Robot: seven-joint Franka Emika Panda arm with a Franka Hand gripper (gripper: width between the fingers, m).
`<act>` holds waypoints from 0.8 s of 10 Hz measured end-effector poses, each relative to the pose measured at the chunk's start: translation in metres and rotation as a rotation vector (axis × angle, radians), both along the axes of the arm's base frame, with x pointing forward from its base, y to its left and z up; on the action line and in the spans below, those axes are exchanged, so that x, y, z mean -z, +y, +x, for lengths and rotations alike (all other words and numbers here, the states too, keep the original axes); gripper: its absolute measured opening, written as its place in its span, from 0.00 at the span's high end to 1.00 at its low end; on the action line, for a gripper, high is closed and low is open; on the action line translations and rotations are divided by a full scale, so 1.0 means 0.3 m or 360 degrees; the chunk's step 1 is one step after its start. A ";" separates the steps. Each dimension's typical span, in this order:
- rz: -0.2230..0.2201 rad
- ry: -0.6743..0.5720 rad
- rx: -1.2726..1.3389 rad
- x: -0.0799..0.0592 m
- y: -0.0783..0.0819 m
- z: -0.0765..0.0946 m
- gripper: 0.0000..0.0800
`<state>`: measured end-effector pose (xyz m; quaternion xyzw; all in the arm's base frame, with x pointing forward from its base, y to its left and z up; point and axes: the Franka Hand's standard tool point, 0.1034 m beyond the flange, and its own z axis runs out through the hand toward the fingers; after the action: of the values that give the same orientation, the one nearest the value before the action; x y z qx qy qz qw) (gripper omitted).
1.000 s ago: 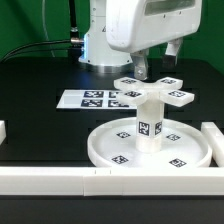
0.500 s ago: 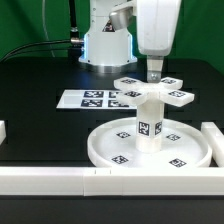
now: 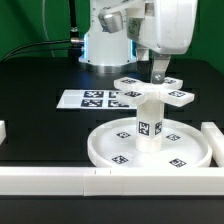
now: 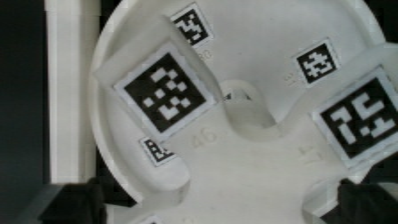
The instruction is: Assemble round table
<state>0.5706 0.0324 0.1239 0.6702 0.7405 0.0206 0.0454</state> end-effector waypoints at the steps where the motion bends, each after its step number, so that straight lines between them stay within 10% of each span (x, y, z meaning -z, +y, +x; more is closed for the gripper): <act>1: 0.0003 0.0007 0.0015 0.009 0.008 -0.004 0.19; 8: 0.0013 0.0050 0.0135 0.061 0.022 -0.030 0.19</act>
Offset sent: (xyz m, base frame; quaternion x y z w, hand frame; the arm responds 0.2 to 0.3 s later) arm -0.0092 0.0091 -0.0118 0.0144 0.0072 0.0314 0.9994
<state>0.5617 0.0390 0.1055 0.7015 0.7118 0.0111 0.0320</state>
